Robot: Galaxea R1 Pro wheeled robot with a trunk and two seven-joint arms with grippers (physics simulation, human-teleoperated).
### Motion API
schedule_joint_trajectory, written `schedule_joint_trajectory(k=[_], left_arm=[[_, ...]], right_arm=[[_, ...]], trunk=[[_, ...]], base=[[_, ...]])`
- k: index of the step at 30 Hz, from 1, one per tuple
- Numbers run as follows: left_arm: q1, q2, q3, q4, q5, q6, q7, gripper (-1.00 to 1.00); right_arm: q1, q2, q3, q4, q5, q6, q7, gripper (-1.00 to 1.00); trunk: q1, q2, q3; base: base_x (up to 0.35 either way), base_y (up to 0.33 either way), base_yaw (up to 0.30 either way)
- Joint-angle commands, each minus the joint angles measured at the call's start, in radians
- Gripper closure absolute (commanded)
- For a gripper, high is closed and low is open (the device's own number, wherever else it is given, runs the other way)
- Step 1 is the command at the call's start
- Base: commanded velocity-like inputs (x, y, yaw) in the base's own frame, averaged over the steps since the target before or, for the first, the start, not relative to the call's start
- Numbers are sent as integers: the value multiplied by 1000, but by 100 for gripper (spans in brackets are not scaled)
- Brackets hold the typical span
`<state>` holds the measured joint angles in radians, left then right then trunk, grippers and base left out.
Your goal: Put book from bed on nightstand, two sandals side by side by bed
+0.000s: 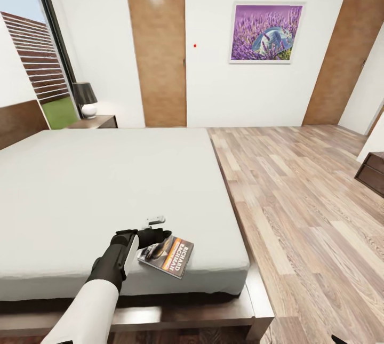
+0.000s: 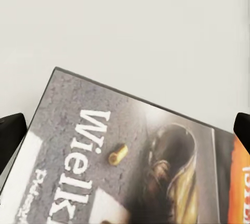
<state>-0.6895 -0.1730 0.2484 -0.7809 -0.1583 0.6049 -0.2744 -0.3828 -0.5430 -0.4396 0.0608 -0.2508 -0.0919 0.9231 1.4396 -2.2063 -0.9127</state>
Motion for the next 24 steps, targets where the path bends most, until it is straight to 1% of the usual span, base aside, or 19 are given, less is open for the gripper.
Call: schedule_joint_trajectory(k=[1,16,24], left_arm=[[-1,-2,6,-1,-10,4,-9,-100],[-1,-2,6,-1,-10,4,-9,-100],[-1,-2,6,-1,-10,4,-9,-100]], right_arm=[[-2,-1,8,5,-8,-9,3,-100],[-2,0,9,5,-8,-9,3,-100],[-2,0,9,5,-8,-9,3,-100]], trunk=[[0,0,-1],[0,0,-1],[0,0,-1]], base=[[0,0,-49],[0,0,-6],[0,0,-155]])
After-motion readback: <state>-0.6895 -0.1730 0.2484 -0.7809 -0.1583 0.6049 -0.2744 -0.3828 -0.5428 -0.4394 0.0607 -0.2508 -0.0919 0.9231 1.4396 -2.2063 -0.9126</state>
